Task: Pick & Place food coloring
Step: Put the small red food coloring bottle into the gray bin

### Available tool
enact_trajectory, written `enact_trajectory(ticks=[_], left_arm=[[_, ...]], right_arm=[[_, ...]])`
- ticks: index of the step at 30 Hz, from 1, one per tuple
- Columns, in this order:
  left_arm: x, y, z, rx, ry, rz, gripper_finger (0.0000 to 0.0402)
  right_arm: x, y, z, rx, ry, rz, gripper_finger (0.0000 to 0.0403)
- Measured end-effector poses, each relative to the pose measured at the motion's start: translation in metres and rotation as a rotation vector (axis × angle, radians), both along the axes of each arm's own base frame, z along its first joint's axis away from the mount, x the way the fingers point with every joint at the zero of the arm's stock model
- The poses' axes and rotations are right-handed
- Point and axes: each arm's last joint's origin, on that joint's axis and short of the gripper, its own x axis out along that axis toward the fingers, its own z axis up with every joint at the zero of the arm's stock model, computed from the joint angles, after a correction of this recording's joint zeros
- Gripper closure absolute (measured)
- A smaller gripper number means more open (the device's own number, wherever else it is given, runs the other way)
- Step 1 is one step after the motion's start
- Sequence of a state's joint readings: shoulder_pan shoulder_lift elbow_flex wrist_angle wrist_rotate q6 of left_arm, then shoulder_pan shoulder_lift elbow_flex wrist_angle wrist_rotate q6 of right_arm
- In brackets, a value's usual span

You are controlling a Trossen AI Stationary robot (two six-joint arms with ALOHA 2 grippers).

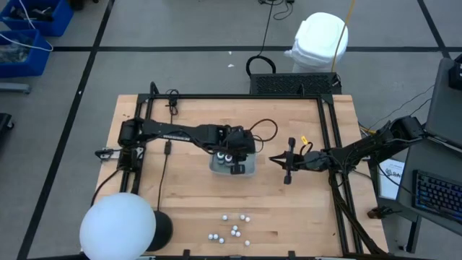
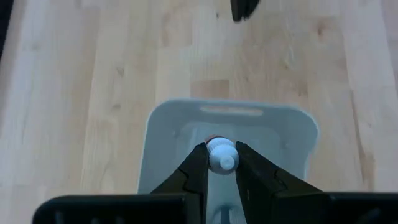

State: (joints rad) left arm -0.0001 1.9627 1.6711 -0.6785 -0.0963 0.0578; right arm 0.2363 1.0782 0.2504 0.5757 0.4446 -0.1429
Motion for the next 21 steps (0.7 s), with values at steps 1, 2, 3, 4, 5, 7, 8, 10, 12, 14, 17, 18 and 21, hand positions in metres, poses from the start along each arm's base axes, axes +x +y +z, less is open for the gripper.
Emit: enact_trajectory(ticks=[1, 2, 3, 4, 5, 7, 8, 10, 12, 14, 17, 18, 21], left_arm=[[0.002, 0.0, -0.004, -0.001, 0.0, 0.001, 0.0341], [0.005, -0.001, -0.01, -0.005, 0.007, 0.005, 0.0341], [0.009, -0.001, -0.016, -0.006, 0.008, 0.007, 0.0341], [0.011, -0.001, -0.022, -0.006, 0.016, 0.008, 0.0341], [0.013, -0.001, -0.029, -0.004, 0.034, 0.009, 0.0341], [0.016, 0.0, -0.041, 0.001, 0.068, 0.022, 0.0341], [0.017, 0.0, -0.044, -0.002, 0.066, 0.028, 0.0341], [0.021, 0.001, -0.051, -0.004, 0.064, 0.04, 0.0341], [0.024, 0.003, -0.057, -0.005, 0.058, 0.043, 0.0341], [0.025, 0.005, -0.064, -0.005, 0.079, 0.049, 0.0341], [0.027, 0.008, -0.073, -0.006, 0.1, 0.056, 0.0341], [0.027, 0.009, -0.076, -0.006, 0.105, 0.058, 0.0341], [0.03, 0.01, -0.08, -0.009, 0.102, 0.059, 0.0341]], right_arm=[[0.0, 0.0, 0.0, 0.001, -0.005, 0.0, 0.0399], [0.0, 0.0, 0.001, 0.003, -0.01, 0.0, 0.0399], [0.0, 0.0, 0.001, 0.004, -0.012, 0.0, 0.0399], [0.0, 0.0, 0.001, 0.006, -0.011, -0.001, 0.0399], [0.0, 0.0, 0.001, 0.01, -0.012, -0.002, 0.0399], [0.0, 0.0, 0.001, 0.012, -0.013, -0.003, 0.0399], [0.0, 0.0, 0.001, 0.012, -0.013, -0.003, 0.0399], [0.0, 0.0, 0.001, 0.011, -0.013, -0.002, 0.0399], [0.0, 0.0, 0.001, 0.002, -0.01, 0.0, 0.0399], [0.0, 0.0, 0.001, 0.001, -0.01, 0.0, 0.0399], [0.0, 0.0, 0.001, 0.001, -0.01, 0.001, 0.0399], [0.0, 0.0, 0.001, 0.001, -0.01, 0.0, 0.0399], [0.0, 0.0, 0.001, 0.0, -0.009, 0.001, 0.0399]])
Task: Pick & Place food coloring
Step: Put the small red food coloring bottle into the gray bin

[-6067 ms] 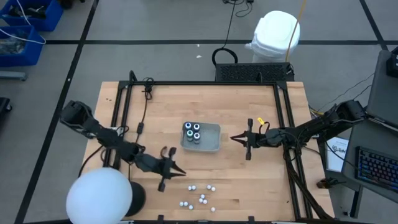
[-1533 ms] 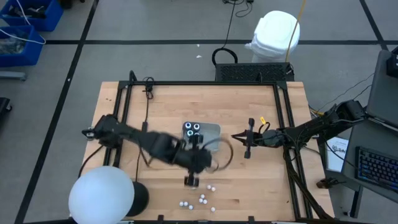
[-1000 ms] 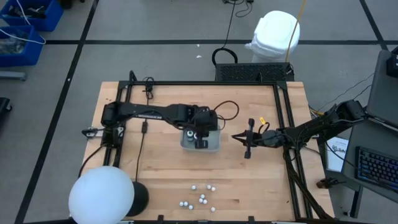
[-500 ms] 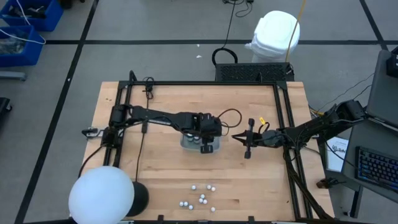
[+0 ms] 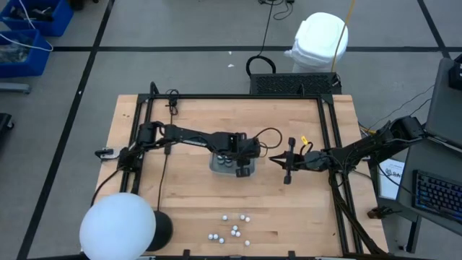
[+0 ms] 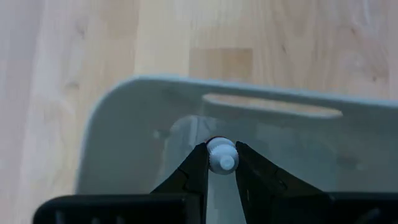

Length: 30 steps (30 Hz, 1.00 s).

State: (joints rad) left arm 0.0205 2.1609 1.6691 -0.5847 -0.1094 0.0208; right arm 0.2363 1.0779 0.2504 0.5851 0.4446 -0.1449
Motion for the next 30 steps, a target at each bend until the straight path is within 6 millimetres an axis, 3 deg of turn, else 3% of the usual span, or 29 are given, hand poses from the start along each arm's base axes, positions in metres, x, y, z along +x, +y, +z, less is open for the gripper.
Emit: enact_trajectory(ticks=[18, 30], left_arm=[[0.003, 0.002, -0.01, -0.015, 0.006, 0.004, 0.0319], [0.004, 0.002, 0.0, -0.032, -0.007, 0.001, 0.0316]], right_arm=[[0.0, 0.0, 0.0, -0.001, 0.0, 0.0, 0.0399], [0.0, 0.0, 0.0, -0.001, 0.0, 0.001, 0.0399]])
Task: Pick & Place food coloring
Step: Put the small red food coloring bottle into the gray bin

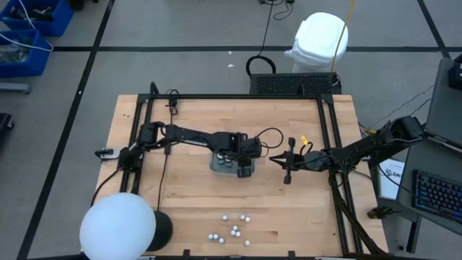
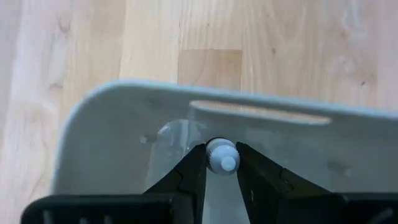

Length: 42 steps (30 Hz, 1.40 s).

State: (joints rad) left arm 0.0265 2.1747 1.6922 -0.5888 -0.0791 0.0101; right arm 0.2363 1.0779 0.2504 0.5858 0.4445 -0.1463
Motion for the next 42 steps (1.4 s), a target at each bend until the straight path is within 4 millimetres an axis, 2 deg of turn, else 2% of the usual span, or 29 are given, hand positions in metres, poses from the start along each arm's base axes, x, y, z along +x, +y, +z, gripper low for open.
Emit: enact_trajectory(ticks=[8, 18, 22, 25, 35, 42], left_arm=[[0.003, -0.002, 0.034, 0.027, 0.01, -0.007, 0.0316], [-0.004, -0.016, 0.097, 0.111, 0.079, -0.011, 0.0316], [-0.003, -0.022, 0.109, 0.115, 0.046, -0.029, 0.0316], [-0.004, -0.023, 0.102, 0.116, 0.066, -0.031, 0.0316], [-0.008, -0.02, 0.024, 0.103, 0.125, -0.022, 0.0316], [-0.01, -0.009, -0.004, 0.059, 0.085, -0.009, 0.0316]], right_arm=[[0.0, 0.0, 0.0, -0.001, 0.003, 0.0, 0.0399], [0.0, 0.0, 0.0, 0.002, 0.003, -0.001, 0.0399], [0.0, 0.0, 0.0, 0.002, 0.003, -0.001, 0.0399], [0.0, 0.0, 0.0, 0.004, 0.002, -0.001, 0.0399], [0.0, 0.0, 0.0, 0.012, 0.0, -0.003, 0.0399], [0.0, 0.0, 0.0, 0.011, 0.0, -0.003, 0.0399]])
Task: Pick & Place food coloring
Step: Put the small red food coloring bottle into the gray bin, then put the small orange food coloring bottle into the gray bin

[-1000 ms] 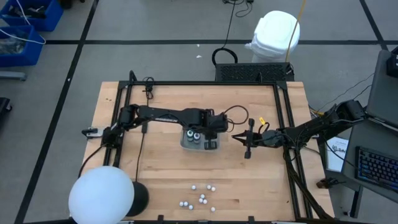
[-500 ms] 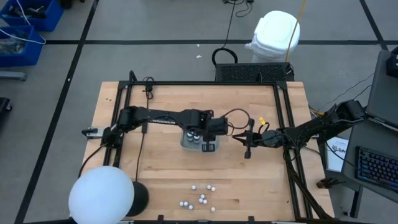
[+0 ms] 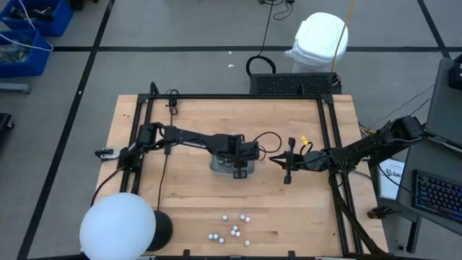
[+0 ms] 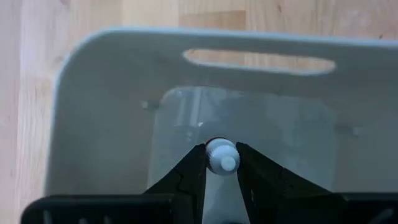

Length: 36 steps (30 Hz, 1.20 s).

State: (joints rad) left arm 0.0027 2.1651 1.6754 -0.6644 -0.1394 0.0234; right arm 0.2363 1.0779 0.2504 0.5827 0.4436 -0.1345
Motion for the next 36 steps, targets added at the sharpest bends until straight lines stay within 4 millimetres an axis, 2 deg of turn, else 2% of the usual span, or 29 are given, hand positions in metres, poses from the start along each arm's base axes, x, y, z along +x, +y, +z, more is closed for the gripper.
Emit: enact_trajectory(ticks=[8, 16, 20, 25, 29, 36], left_arm=[[0.001, 0.004, -0.004, -0.072, -0.028, 0.003, 0.0308], [0.001, 0.003, -0.004, -0.059, -0.023, -0.01, 0.0212], [0.002, 0.002, 0.004, -0.054, -0.015, -0.017, 0.0181], [0.005, -0.008, 0.031, -0.015, 0.01, -0.035, 0.0158], [0.007, -0.019, 0.062, 0.07, 0.016, -0.055, 0.0145], [-0.007, -0.033, 0.118, 0.225, 0.056, -0.13, 0.0151]], right_arm=[[0.0, 0.0, 0.0, 0.0, 0.0, 0.0, 0.0399], [0.0, 0.0, 0.0, 0.0, 0.0, 0.0, 0.0399], [0.0, 0.0, 0.0, -0.001, 0.0, 0.0, 0.0399], [0.0, 0.0, 0.0, -0.006, 0.002, 0.002, 0.0399], [0.0, 0.0, 0.0, -0.008, 0.004, 0.002, 0.0399], [0.0, 0.0, -0.001, -0.009, 0.009, 0.002, 0.0399]])
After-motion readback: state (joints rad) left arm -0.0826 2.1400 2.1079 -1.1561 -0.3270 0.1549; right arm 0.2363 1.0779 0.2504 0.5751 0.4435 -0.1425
